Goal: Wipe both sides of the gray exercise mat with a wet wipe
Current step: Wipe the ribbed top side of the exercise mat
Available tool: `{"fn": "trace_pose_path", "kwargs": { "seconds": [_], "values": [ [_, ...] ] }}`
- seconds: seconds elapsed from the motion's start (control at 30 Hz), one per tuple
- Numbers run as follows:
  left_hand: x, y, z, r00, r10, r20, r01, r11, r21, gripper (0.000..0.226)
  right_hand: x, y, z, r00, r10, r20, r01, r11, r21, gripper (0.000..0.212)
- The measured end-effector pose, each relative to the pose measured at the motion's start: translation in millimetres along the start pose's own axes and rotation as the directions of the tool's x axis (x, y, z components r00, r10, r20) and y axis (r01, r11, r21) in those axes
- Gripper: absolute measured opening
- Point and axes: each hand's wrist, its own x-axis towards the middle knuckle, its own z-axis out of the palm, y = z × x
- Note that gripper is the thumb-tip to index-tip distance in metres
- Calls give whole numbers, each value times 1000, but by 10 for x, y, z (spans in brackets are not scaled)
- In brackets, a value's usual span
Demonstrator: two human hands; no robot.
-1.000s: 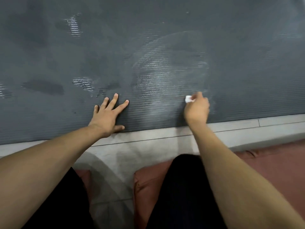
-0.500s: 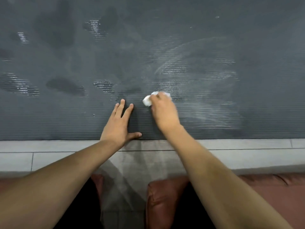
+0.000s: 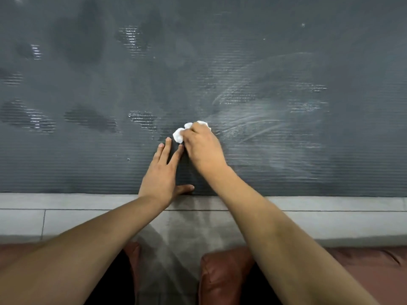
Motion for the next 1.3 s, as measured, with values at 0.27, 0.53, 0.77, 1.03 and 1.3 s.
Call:
{"fn": "trace_pose_path", "kwargs": {
  "seconds": [0.27,0.53,0.77,1.03,1.3],
  "values": [
    [15,-38,35,1000,-3,3,3,1000,0,118,688,1513,-975,853,436,-288,-512,807,-296,28],
    [32,-80,79,1000,23,-21,-23,1000,6,117,541,713,-355,950,229,-213,-250,965,-77,21],
    [19,-187,32,996,89,-14,-88,993,74,109,308,274,-25,995,-66,-75,66,998,-4,11],
    [508,-557,-386,939,241,-244,-201,963,177,50,1391,730,-298,864,415,-285,-450,891,-65,15],
    [1859,-1208,-970,887,121,-446,-55,986,158,59,1659,590,53,962,146,-231,-169,982,-84,13]
  ]
}}
